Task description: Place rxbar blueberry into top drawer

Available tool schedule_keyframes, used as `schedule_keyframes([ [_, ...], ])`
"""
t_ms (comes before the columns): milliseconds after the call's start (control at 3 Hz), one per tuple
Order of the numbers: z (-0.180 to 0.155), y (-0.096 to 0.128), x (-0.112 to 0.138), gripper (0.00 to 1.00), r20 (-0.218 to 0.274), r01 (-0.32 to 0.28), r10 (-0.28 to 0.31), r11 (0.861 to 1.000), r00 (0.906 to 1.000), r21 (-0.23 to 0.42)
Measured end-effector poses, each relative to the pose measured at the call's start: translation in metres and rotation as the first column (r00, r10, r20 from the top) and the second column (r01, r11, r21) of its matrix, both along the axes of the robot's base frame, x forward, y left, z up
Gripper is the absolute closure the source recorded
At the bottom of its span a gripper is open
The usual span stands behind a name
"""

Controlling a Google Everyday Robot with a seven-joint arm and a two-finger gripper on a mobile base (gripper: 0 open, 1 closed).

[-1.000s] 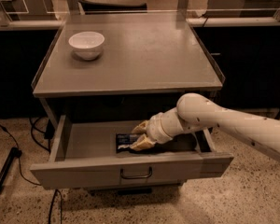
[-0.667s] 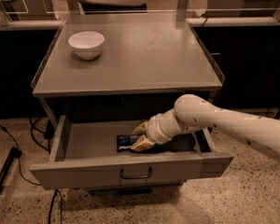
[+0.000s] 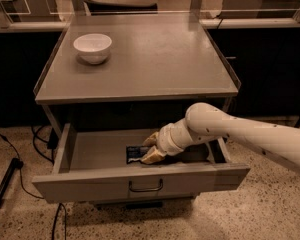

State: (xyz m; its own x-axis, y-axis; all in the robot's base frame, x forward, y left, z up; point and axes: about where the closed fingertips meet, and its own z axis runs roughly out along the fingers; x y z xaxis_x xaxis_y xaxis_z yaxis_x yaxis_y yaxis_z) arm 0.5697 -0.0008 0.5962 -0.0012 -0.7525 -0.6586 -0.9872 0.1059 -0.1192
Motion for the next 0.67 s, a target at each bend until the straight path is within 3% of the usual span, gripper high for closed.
schedule_keyframes([
  [667,0.0034,0.0015,0.0006,0.18,0.005,-0.002,0.002,1.0,1.0,-0.016],
])
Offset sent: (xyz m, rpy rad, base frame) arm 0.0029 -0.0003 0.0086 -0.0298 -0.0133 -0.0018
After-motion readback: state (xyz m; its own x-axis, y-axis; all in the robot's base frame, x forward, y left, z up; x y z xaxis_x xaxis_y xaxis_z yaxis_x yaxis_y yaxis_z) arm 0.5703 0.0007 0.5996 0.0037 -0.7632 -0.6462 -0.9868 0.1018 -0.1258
